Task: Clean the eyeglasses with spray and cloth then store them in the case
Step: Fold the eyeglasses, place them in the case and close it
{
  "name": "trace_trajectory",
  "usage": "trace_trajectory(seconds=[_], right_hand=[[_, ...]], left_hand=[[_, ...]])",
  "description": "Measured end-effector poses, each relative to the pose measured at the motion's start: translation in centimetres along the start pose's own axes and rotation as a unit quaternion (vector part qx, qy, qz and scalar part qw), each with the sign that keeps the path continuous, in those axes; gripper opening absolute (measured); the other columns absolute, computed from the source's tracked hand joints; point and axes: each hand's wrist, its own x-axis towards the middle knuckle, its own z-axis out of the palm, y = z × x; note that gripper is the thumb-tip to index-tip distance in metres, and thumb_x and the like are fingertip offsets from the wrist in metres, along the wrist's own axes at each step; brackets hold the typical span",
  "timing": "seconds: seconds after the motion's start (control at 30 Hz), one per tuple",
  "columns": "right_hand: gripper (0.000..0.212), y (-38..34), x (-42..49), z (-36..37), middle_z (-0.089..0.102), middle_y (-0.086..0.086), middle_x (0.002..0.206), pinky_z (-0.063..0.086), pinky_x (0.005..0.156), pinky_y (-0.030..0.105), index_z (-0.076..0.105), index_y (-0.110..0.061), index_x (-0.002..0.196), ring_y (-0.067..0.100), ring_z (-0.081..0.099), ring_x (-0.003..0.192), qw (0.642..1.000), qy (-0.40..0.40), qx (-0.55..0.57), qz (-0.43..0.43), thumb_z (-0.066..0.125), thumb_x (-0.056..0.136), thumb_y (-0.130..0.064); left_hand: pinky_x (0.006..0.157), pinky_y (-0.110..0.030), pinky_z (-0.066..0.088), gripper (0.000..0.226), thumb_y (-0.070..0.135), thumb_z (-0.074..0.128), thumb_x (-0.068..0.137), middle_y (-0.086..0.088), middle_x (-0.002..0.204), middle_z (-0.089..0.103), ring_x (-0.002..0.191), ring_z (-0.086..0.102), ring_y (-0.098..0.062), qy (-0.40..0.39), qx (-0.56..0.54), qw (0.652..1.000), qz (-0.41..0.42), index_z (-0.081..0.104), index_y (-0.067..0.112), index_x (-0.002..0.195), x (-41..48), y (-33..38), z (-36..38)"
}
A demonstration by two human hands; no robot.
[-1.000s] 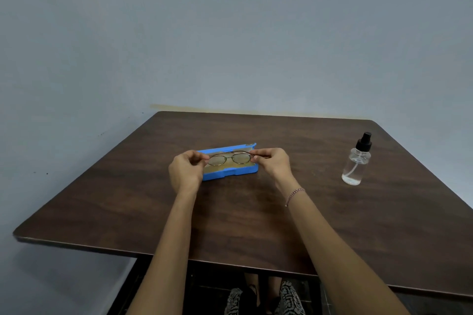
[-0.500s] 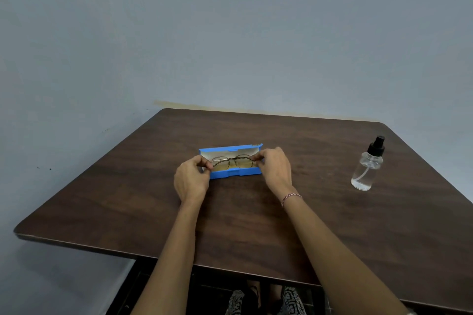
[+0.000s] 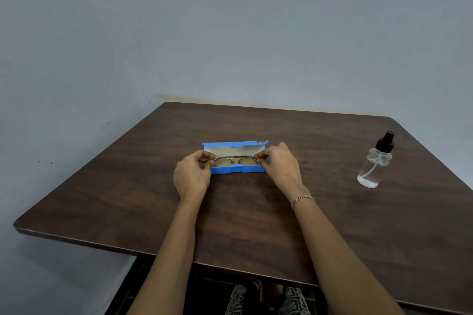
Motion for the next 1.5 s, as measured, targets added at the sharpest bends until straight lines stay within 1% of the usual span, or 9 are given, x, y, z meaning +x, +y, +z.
trace_trajectory(seconds=[0.43,0.6,0.7,0.8,0.87,0.93,1.03,1.1,1.5], right_hand=[[0.025,-0.4,-0.3,-0.2,0.061,-0.004,0.107,0.046,0.065,0.024,0.067,-0.019,0.115,0.014,0.043,0.097,0.994,0.008,-0.098,-0.051,0.058,0.092,-0.015],[0.02,0.2,-0.4,-0.9,0.063,-0.005,0.1,0.046,0.07,0.025,0.07,-0.02,0.107,0.011,0.044,0.095,0.998,0.05,0.013,-0.025,0.055,0.093,-0.017],[0.018,0.7,-0.5,-1.9,0.064,-0.006,0.094,0.042,0.07,0.021,0.069,-0.02,0.1,0.007,0.043,0.089,0.988,0.127,0.084,-0.007,0.055,0.091,-0.014],[0.018,0.6,-0.7,-2.3,0.062,-0.004,0.099,0.046,0.081,0.027,0.067,-0.016,0.102,0.009,0.043,0.096,0.972,0.193,0.135,-0.021,0.053,0.092,-0.012],[0.028,0.3,-0.7,-2.0,0.058,0.0,0.118,0.039,0.099,0.025,0.059,-0.014,0.121,0.011,0.039,0.114,0.975,0.173,0.133,-0.046,0.048,0.095,-0.017],[0.044,0.1,-0.8,-1.3,0.041,0.0,0.144,0.02,0.112,0.023,0.038,-0.013,0.141,0.013,0.023,0.136,0.986,0.099,0.109,-0.079,0.04,0.1,-0.027],[0.06,0.3,-0.9,-0.1,0.004,-0.004,0.159,0.001,0.118,0.035,0.01,-0.018,0.151,0.01,-0.006,0.145,0.992,-0.033,0.058,-0.106,0.029,0.1,-0.044],[0.063,0.5,-0.9,0.2,-0.004,-0.005,0.158,-0.004,0.118,0.037,0.005,-0.02,0.151,0.01,-0.011,0.144,0.992,-0.074,0.02,-0.103,0.024,0.098,-0.049],[0.049,-0.1,-1.5,-0.4,0.031,-0.001,0.152,0.021,0.113,0.027,0.038,-0.015,0.143,0.011,0.023,0.141,0.996,-0.054,-0.021,-0.071,0.034,0.1,-0.039]], left_hand=[[0.065,-0.024,0.045,0.011,0.025,0.071,0.081,0.014,0.09,0.071,0.089,0.063,-0.007,-0.006,0.027,1.0,0.002,0.071,0.033,0.089,0.5,0.1,0.6],[0.064,-0.028,0.049,0.015,0.035,0.073,0.078,0.005,0.096,0.065,0.088,0.061,-0.013,0.032,0.026,0.999,-0.001,0.07,0.038,0.092,0.6,-0.4,0.4],[0.064,-0.026,0.041,0.013,0.029,0.066,0.084,0.008,0.089,0.064,0.093,0.056,-0.014,0.114,-0.006,0.991,0.071,0.07,0.028,0.096,-0.2,0.0,-0.2],[0.075,-0.024,0.043,0.025,0.026,0.059,0.088,0.004,0.113,0.065,0.109,0.05,-0.016,0.147,0.009,0.976,0.161,0.065,0.022,0.112,-0.3,0.0,0.0],[0.094,-0.029,0.041,0.039,0.027,0.053,0.092,0.0,0.137,0.053,0.129,0.041,-0.019,0.102,0.031,0.972,0.207,0.054,0.02,0.13,-0.2,-0.1,0.5],[0.112,-0.035,0.024,0.05,0.034,0.043,0.097,0.0,0.153,0.032,0.143,0.022,-0.018,0.035,0.063,0.966,0.249,0.037,0.018,0.144,-0.1,-0.3,1.3],[0.117,-0.039,0.005,0.062,0.049,0.019,0.095,0.004,0.158,0.014,0.146,0.002,-0.01,-0.033,0.127,0.954,0.271,0.022,0.02,0.149,0.0,-0.8,2.1],[0.117,-0.04,0.002,0.06,0.049,0.018,0.097,0.003,0.158,0.015,0.146,0.002,-0.01,-0.047,0.151,0.95,0.27,0.023,0.02,0.149,0.1,-1.0,2.1],[0.118,-0.036,0.007,0.048,0.038,0.029,0.101,0.003,0.153,0.03,0.144,0.019,-0.014,-0.07,0.229,0.943,0.231,0.031,0.022,0.146,-0.8,-0.5,1.8]])
